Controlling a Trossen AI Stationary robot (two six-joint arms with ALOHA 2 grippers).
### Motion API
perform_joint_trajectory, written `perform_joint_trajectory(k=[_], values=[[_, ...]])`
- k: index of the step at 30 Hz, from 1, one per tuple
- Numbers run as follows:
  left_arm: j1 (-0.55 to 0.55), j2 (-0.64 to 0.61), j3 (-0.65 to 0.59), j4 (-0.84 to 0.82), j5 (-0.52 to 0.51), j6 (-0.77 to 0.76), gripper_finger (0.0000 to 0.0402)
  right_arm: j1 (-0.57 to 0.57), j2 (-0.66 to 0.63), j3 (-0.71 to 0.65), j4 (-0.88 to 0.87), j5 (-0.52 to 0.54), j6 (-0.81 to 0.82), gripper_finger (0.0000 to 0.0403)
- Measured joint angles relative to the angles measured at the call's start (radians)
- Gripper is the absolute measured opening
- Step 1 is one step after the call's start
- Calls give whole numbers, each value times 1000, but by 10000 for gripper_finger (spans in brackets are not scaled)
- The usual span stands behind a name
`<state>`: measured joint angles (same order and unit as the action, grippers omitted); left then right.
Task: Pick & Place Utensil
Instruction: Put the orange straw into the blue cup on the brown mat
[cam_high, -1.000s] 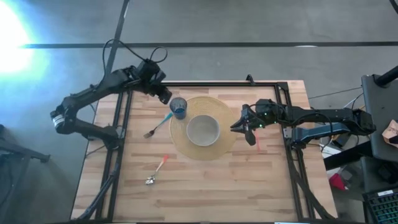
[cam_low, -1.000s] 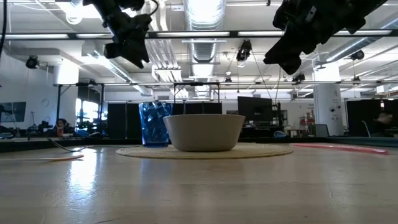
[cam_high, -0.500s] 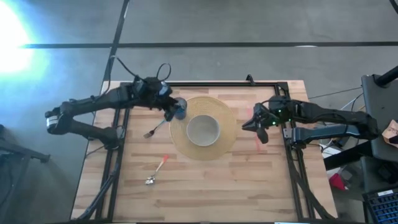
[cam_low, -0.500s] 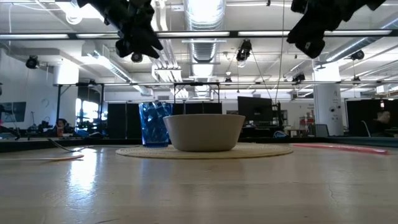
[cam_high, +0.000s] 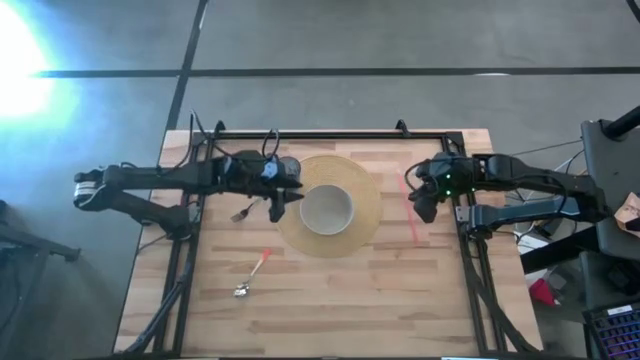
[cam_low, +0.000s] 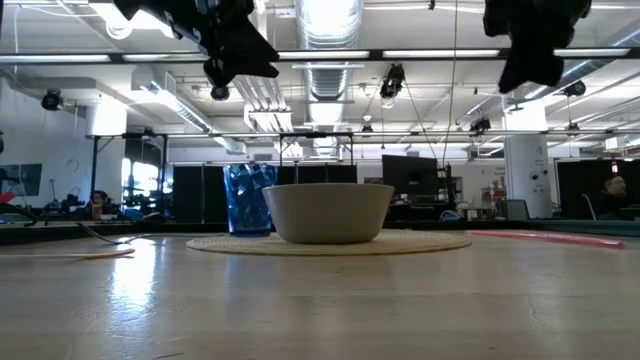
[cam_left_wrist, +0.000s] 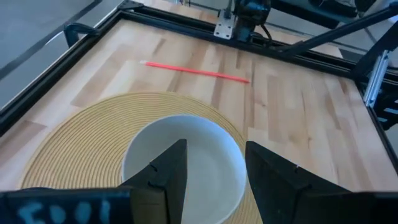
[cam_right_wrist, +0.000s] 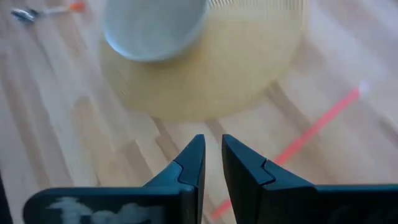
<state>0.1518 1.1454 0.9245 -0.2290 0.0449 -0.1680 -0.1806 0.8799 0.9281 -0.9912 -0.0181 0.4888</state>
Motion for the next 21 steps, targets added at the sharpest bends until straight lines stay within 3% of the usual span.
perform_joint_trajectory(k=[10,15,21], values=[[-24,0,-148,273,-1,-9,154,0,2,-97,-57,4,145,52],[-24,0,-222,468,-1,-5,154,-1,29,-120,-53,25,149,52],[-24,0,-271,571,-1,7,154,-1,88,-124,-52,24,98,52]])
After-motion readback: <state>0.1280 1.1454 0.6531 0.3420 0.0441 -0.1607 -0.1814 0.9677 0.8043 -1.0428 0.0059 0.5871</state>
